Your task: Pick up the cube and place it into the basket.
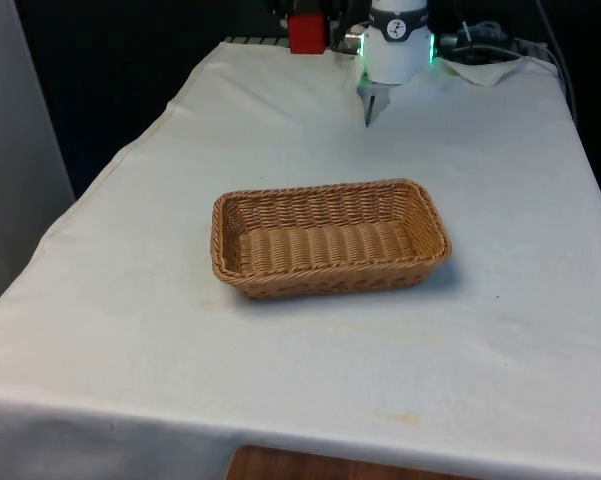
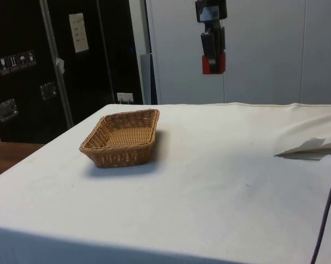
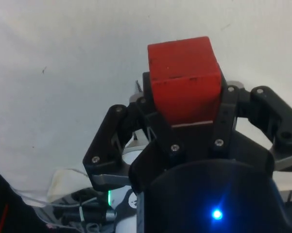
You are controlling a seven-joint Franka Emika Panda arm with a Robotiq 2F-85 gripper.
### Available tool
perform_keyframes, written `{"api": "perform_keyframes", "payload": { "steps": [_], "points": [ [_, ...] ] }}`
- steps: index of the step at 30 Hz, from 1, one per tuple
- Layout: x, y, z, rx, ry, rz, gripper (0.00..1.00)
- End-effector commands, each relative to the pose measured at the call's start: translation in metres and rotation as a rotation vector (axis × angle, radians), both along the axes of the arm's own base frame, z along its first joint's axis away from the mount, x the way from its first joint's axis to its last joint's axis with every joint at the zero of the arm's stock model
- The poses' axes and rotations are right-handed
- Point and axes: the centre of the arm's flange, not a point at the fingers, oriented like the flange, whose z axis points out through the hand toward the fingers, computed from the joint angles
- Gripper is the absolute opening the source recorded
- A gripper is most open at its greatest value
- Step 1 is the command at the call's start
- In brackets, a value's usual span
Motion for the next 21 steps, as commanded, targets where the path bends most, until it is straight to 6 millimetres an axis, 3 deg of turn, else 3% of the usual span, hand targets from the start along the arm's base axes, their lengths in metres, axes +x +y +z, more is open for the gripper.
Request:
{"api": "perform_keyframes", "payload": {
  "steps": [1,13,21],
  "points": [
    [-0.001,0.003,0.003,-0.016,0.002,-0.002,0.0],
    [-0.001,0.015,0.022,-0.048,-0.004,0.014,0.0],
    [-0.001,0.016,0.022,-0.044,-0.003,0.021,0.0]
  ]
}}
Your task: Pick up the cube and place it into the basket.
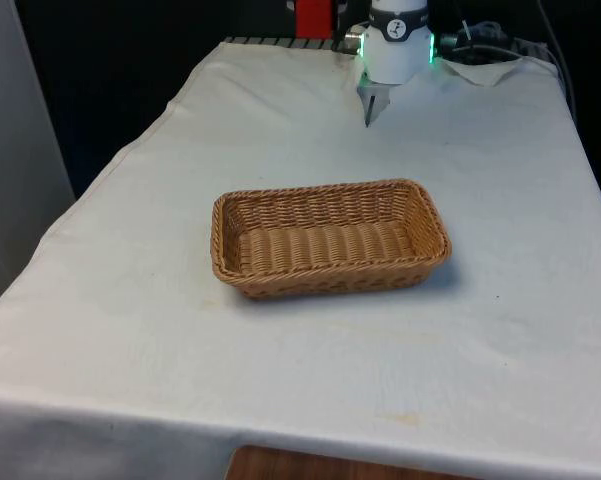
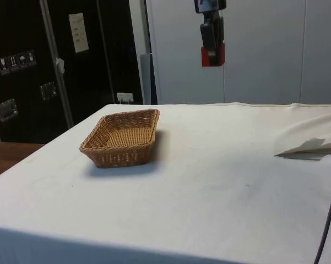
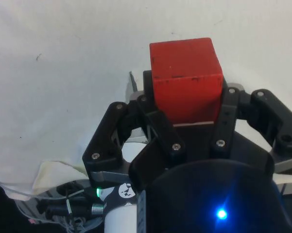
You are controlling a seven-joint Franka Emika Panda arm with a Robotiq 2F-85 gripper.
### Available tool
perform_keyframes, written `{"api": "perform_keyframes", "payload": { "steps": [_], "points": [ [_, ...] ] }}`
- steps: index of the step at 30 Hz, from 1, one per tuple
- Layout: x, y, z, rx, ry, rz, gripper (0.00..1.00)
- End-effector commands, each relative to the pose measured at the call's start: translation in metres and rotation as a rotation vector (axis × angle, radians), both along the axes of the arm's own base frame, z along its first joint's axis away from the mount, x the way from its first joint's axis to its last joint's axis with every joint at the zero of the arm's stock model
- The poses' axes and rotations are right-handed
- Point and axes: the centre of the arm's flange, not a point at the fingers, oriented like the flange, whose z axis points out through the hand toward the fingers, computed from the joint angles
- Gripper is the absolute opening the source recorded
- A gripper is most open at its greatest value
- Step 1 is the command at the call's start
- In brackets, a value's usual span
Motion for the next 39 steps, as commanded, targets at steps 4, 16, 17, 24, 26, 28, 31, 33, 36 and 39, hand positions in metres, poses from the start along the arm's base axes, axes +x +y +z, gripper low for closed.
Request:
{"api": "perform_keyframes", "payload": {
  "steps": [4,16,17,24,26,28,31,33,36,39],
  "points": [
    [0.001,0.001,0.0,-0.002,0.0,-0.002,0.0],
    [0.022,0.01,0.0,-0.012,0.011,0.03,0.0],
    [0.021,0.009,0.0,-0.017,0.008,0.028,0.0],
    [0.039,0.017,0.0,-0.022,0.017,0.051,0.0],
    [0.038,0.015,0.0,-0.027,0.013,0.048,0.0],
    [0.045,0.019,0.0,-0.024,0.02,0.057,0.0],
    [0.052,0.02,0.0,-0.029,0.02,0.064,0.0],
    [0.059,0.022,0.0,-0.032,0.02,0.071,0.0],
    [0.062,0.021,-0.001,-0.039,0.019,0.072,0.0],
    [0.071,0.022,-0.003,-0.034,0.019,0.078,0.0]
  ]
}}
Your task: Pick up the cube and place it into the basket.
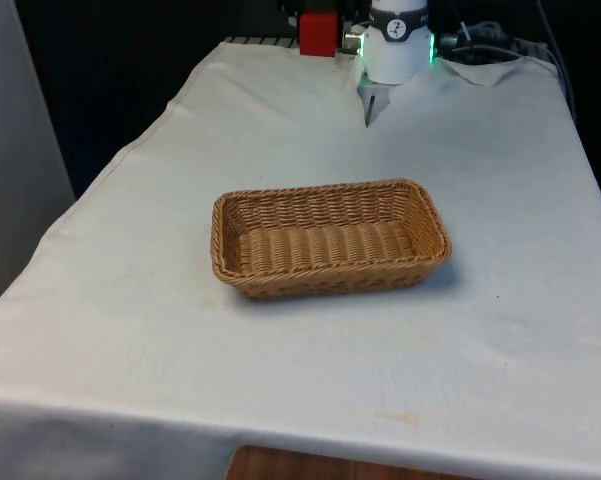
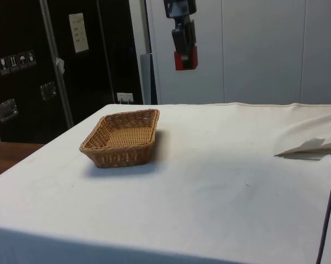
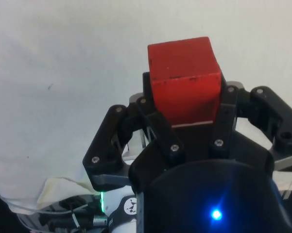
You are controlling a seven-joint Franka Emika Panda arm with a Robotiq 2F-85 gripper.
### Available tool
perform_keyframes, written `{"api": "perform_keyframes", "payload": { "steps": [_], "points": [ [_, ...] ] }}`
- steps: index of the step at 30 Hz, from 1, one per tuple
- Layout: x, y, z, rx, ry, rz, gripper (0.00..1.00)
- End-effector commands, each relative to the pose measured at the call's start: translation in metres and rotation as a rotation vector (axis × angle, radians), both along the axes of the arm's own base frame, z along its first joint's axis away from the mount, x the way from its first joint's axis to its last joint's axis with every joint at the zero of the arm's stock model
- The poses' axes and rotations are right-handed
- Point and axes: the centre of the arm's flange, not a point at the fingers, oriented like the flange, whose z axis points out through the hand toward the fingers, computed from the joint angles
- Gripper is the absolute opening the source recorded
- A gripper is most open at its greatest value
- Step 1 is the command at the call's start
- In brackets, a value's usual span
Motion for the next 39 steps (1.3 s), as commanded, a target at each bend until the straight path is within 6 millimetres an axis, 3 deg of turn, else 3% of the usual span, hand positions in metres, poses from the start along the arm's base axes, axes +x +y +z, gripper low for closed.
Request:
{"api": "perform_keyframes", "payload": {
  "steps": [1,23,39],
  "points": [
    [0.004,0.001,-0.001,0.006,0.001,0.005,0.0],
    [0.059,0.012,-0.009,-0.014,-0.006,0.039,0.0],
    [0.105,0.034,-0.012,-0.032,-0.02,0.089,0.0]
  ]
}}
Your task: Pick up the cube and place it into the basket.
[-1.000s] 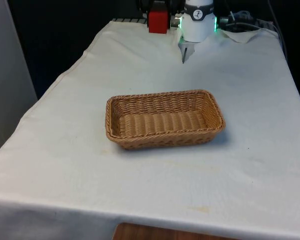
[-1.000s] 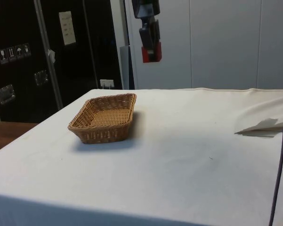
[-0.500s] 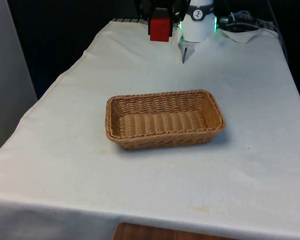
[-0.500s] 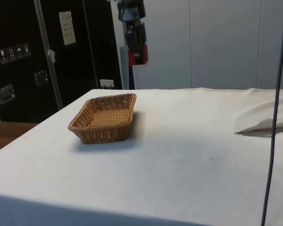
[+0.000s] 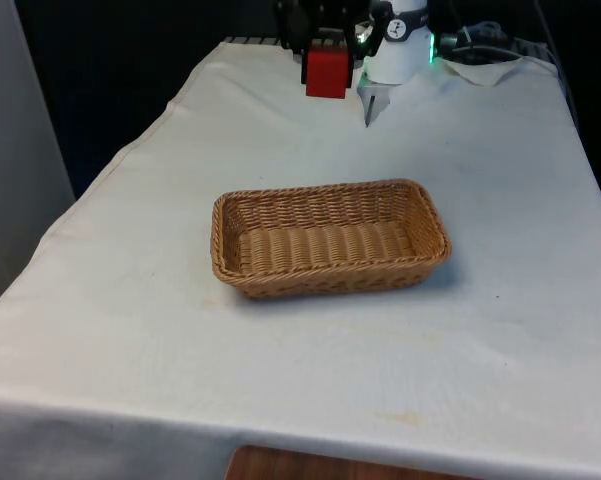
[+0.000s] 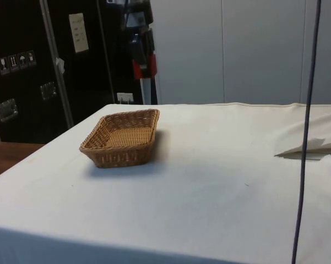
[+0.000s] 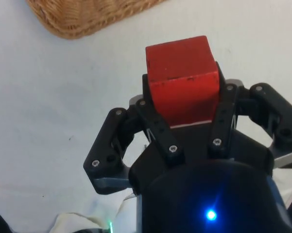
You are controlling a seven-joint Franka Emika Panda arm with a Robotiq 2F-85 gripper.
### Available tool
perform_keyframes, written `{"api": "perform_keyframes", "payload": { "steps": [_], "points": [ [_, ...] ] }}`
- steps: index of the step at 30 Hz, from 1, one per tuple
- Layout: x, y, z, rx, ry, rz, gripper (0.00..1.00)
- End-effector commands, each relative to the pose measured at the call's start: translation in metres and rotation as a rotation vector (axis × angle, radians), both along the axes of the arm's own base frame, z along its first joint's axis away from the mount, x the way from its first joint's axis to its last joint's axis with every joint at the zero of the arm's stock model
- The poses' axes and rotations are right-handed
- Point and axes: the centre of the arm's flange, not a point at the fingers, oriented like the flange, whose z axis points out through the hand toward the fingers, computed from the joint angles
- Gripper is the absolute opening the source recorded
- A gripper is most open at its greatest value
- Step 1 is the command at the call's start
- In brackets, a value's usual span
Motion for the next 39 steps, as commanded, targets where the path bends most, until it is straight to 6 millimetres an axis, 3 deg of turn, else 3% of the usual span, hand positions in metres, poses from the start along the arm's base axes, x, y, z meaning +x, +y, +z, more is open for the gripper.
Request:
{"api": "perform_keyframes", "payload": {
  "steps": [1,19,39],
  "points": [
    [0.003,0.002,0.0,-0.001,-0.002,0.003,0.0],
    [0.049,0.022,-0.007,-0.005,-0.019,0.058,0.0],
    [0.064,0.027,-0.02,-0.002,-0.022,0.064,0.0]
  ]
}}
